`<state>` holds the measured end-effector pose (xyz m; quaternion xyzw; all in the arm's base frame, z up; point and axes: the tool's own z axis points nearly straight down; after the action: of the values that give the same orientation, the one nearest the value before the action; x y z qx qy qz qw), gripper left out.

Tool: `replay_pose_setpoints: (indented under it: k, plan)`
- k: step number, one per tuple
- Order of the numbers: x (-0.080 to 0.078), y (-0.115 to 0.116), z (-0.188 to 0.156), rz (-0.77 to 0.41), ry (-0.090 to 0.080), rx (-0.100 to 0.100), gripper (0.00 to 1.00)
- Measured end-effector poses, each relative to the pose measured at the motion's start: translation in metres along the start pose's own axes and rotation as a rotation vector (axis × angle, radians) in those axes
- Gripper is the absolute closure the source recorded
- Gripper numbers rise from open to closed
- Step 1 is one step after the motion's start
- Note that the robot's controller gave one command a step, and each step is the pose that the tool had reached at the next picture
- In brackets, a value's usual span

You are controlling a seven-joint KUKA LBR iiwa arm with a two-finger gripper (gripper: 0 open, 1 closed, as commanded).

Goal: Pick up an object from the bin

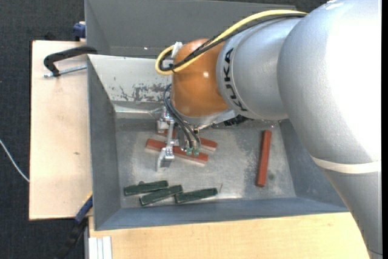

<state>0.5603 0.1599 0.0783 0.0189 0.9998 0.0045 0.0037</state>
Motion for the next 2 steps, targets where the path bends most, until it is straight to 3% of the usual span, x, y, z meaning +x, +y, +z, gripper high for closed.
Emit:
replay_pose_setpoints:
  k: [1, 2]
  plan:
    - [-0.0061, 0.0010, -0.0051, 0.001, -0.025, -0.007, 1.00]
    - [-0.0061, 0.0008, -0.0050, 0.002, -0.024, -0.006, 1.00]
